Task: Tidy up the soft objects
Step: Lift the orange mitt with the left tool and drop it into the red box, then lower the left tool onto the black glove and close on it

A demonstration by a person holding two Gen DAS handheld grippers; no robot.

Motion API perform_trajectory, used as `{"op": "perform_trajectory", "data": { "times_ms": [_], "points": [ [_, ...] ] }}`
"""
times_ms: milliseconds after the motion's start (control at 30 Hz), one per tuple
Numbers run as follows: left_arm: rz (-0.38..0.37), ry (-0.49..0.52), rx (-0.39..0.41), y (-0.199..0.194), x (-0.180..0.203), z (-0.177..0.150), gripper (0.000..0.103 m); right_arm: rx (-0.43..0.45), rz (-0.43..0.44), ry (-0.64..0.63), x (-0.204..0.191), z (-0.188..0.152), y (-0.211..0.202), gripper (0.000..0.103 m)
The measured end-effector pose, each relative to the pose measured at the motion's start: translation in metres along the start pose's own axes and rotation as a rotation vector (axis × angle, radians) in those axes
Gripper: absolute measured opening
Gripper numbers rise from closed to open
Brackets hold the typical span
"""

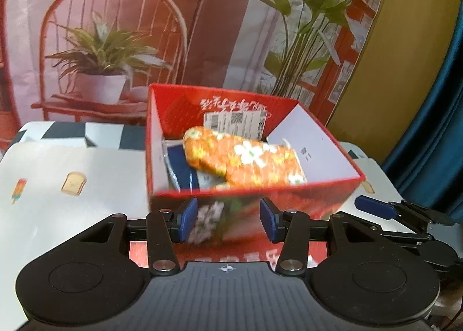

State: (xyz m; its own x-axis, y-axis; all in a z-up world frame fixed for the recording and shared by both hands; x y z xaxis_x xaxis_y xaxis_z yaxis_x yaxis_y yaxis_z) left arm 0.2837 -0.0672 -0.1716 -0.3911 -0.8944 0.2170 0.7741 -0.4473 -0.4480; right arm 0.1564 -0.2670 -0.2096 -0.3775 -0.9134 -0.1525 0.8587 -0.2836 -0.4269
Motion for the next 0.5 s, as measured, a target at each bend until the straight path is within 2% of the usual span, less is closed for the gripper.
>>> {"op": "perform_trajectory", "data": {
  "times_ms": [233, 500],
  "points": [
    [0.041, 0.002, -0.005, -0.030, -0.007, -0.025, 0.050, -0.046, -0.023, 0.047, -0.006, -0.030, -0.030, 0.066],
    [0.066, -0.004, -0.018, -0.058, -0.011, -0.054, 0.050, -0.069, -0.032, 0.027, -0.017, -0.056, -0.058, 0.067]
  ]
}}
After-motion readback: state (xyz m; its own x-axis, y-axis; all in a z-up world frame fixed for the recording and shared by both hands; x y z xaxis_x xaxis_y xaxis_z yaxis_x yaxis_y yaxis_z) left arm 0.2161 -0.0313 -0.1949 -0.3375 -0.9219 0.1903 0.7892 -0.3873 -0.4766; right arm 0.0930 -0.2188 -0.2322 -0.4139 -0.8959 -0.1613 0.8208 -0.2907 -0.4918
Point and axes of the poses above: each gripper's, at about its wrist camera, not at the fingertips, and y roughly the way its jaws point, x to its right, z to its top, the point moved 5 cm from there along y, roughly the way its jaws point, and after that the axes turned 15 degrees about x, right-handed, at the moved point
